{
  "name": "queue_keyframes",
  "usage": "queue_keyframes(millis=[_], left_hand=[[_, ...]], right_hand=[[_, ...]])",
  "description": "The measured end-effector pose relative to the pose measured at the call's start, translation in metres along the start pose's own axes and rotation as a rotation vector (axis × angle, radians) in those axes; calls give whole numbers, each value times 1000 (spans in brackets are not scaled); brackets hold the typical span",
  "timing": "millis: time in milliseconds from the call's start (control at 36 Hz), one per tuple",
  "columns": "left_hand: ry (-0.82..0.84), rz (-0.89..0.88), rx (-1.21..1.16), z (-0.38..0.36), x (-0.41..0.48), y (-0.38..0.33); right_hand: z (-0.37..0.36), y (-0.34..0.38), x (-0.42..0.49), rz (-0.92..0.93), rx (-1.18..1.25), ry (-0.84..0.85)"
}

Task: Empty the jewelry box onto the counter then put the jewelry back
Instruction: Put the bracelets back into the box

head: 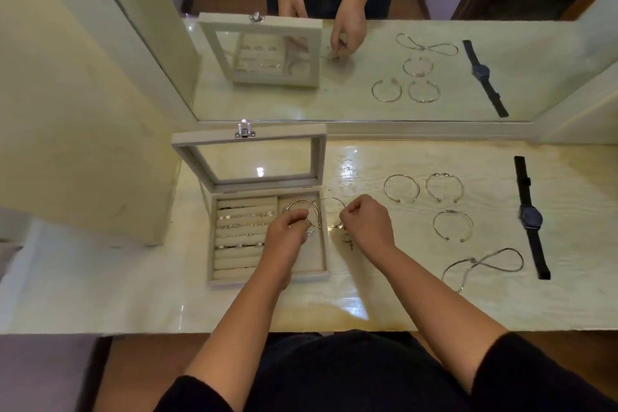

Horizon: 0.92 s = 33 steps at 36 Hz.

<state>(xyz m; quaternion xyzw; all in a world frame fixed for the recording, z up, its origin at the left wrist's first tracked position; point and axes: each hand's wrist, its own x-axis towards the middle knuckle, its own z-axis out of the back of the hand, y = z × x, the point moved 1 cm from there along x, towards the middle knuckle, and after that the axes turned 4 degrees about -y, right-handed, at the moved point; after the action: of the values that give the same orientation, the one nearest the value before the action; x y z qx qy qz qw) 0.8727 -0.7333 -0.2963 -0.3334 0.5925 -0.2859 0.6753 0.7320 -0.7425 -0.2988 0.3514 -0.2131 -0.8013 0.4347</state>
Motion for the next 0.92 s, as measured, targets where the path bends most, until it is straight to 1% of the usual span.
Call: queue_keyframes(millis=[139,278,444,611,917], left_hand=[[-57,-17,39,16,5,3],[-57,-28,42,26,9,3],[-48,3,18,30,15,4],[-37,33,78,28,21,6],[-39,16,193,23,27,3]], right_hand=[[-16,10,-3,12,-32,5],[-28,14,-6,4,-72,12],[-38,17,-8,13,-134,24],[-42,26,-6,54,-269,8],[-51,33,0,170,-500,19]])
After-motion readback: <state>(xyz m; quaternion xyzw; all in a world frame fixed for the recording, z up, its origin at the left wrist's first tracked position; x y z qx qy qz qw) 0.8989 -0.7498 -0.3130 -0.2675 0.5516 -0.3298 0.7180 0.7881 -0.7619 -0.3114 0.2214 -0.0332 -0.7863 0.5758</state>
